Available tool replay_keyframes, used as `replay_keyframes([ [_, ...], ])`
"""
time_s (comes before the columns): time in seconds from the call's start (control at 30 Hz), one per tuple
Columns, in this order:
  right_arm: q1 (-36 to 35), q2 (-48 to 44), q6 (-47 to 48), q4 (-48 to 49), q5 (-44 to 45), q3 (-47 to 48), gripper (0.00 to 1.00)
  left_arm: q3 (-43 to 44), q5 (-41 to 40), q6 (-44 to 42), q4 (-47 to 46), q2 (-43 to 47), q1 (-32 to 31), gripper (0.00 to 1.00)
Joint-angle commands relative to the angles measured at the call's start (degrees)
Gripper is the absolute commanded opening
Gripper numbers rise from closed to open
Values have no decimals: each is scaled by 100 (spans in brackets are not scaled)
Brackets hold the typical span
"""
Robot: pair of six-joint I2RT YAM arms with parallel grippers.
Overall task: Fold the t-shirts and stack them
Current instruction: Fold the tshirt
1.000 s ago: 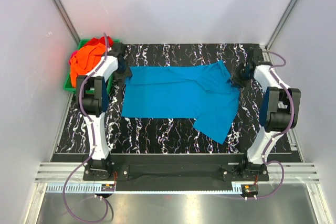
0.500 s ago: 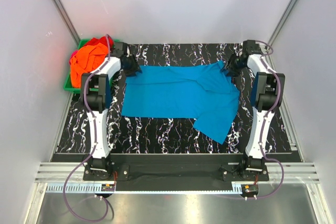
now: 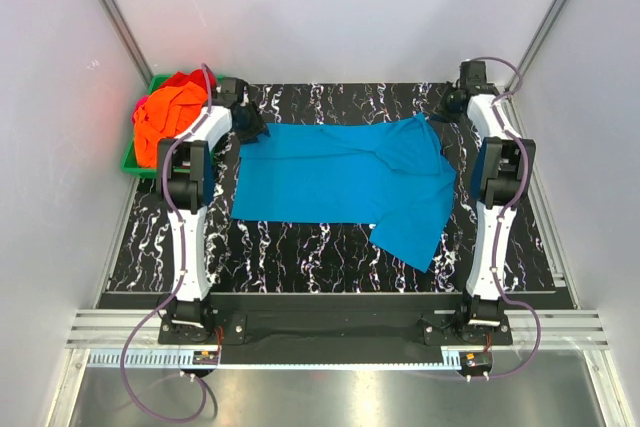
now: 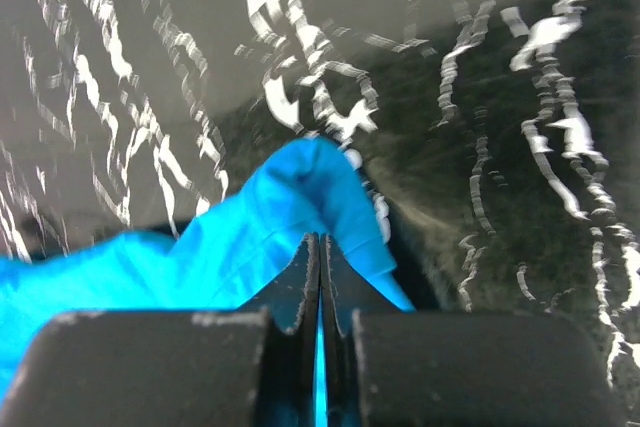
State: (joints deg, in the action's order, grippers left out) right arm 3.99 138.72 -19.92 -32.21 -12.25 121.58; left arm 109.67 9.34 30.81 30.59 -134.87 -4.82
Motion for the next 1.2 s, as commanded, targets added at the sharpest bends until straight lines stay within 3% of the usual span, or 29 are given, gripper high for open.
replay_keyframes([
  [0.0,321,-116,-538,302,373,-107,0,55,-600,118,527,-294,25,50],
  [0.07,436,-327,-994,469,242,-405,0,107,-627,127,632,-329,34,50],
  [0.17,436,-346,-909,391,-214,-259,0,73,-531,154,642,-277,34,50],
  [0.2,436,-267,-812,356,-677,-101,5,29,-469,154,589,-251,25,50],
  [0.27,375,74,-487,-126,-770,573,18,-24,-433,180,518,-172,25,50],
  [0.3,375,199,-417,-319,-1005,769,34,-16,-451,180,544,-171,25,50],
  [0.43,348,665,-661,-173,-1876,1324,46,20,-451,127,624,-198,25,50],
  [0.57,164,885,-566,-197,-2027,1552,54,72,-311,127,632,-233,25,50],
  [0.63,50,903,-171,-531,-1493,1719,55,116,-267,145,633,-242,25,50],
  [0.7,-187,842,223,-803,-422,1764,54,116,-223,171,641,-224,16,50],
  [0.87,-600,586,795,-682,1336,1614,51,73,-231,180,685,-206,-10,50],
  [1.17,-1005,754,1781,-770,2287,1694,48,-16,-179,145,632,-163,-19,50],
])
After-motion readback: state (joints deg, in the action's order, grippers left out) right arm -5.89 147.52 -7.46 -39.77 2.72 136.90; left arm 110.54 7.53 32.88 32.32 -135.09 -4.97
